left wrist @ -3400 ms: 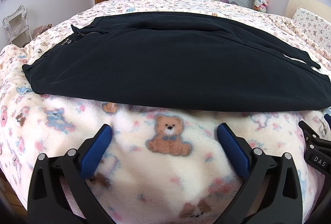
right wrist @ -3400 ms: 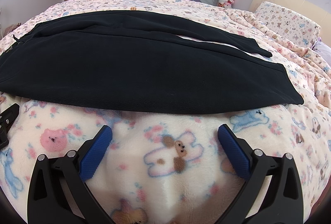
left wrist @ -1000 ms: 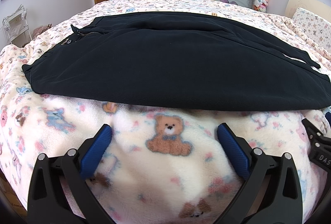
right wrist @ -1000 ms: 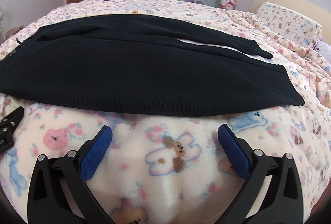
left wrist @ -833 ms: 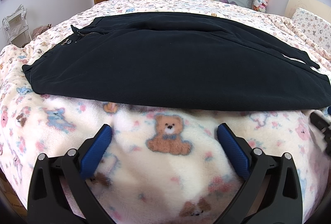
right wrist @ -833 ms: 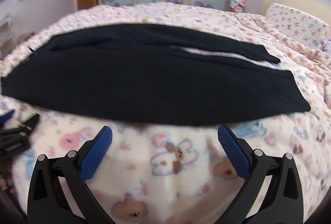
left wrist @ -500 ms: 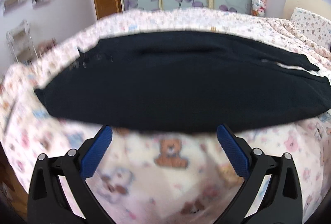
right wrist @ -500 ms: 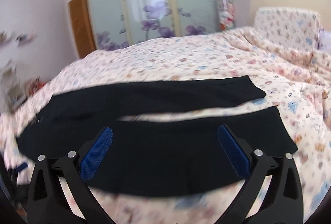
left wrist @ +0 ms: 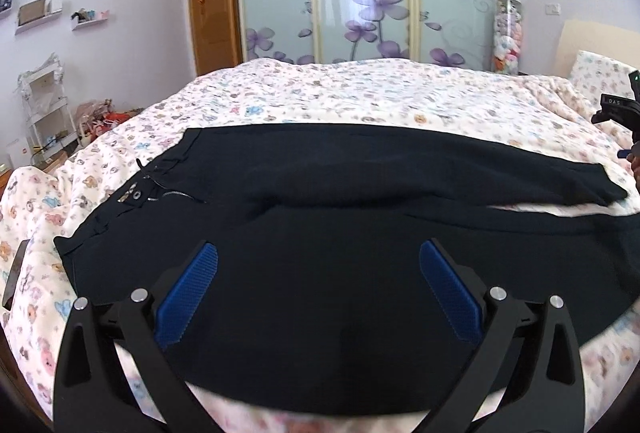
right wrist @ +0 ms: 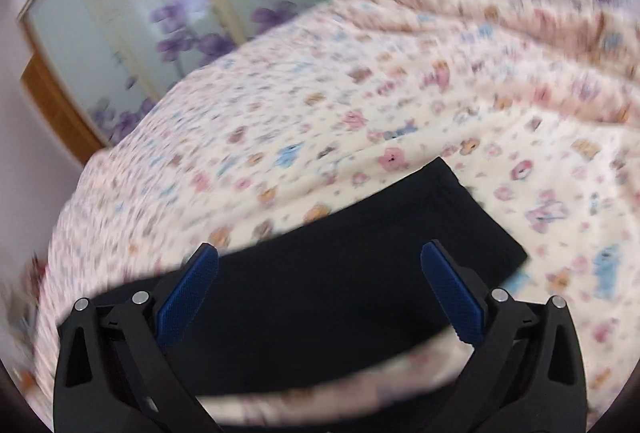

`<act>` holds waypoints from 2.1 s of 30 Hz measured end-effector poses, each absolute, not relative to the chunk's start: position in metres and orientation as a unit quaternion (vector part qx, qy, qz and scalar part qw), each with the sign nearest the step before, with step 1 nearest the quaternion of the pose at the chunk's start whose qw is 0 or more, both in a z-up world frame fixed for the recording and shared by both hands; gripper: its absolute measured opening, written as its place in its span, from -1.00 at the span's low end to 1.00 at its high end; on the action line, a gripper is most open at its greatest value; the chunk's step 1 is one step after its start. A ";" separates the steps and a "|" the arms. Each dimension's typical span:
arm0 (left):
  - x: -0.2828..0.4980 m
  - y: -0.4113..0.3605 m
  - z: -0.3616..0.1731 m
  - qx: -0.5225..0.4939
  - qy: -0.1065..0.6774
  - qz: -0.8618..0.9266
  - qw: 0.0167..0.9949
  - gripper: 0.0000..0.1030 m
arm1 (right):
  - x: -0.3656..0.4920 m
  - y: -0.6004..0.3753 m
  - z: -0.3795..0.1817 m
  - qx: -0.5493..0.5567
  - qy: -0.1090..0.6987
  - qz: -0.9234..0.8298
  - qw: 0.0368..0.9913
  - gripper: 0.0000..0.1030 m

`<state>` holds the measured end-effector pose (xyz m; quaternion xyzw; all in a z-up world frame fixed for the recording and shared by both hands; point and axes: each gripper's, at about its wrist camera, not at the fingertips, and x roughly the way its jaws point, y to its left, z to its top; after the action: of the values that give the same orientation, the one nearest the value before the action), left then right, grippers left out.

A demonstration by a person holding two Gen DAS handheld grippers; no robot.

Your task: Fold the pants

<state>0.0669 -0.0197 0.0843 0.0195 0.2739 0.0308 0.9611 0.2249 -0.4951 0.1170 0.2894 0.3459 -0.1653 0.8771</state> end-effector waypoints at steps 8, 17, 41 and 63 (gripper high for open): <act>0.072 -0.024 0.071 0.037 0.255 0.050 0.965 0.97 | 0.286 -0.516 0.072 0.260 0.410 -0.306 0.819 0.26; 0.076 -0.021 0.062 0.034 0.270 0.041 0.961 0.97 | 0.323 -0.504 0.048 0.243 0.438 -0.359 0.787 0.26; 0.062 0.016 0.073 -0.061 0.276 0.032 0.959 0.97 | 0.200 -0.521 0.061 0.426 0.284 -0.196 0.836 -0.95; 0.216 0.063 0.135 -0.153 0.290 -0.099 0.940 0.96 | 0.031 -0.445 0.051 0.372 0.087 -0.066 0.922 -0.95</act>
<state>0.2157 0.0633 0.1347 -0.1528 0.2900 -0.0990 0.9395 0.0305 -0.4447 0.0505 0.3721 0.0871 -0.0659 0.9218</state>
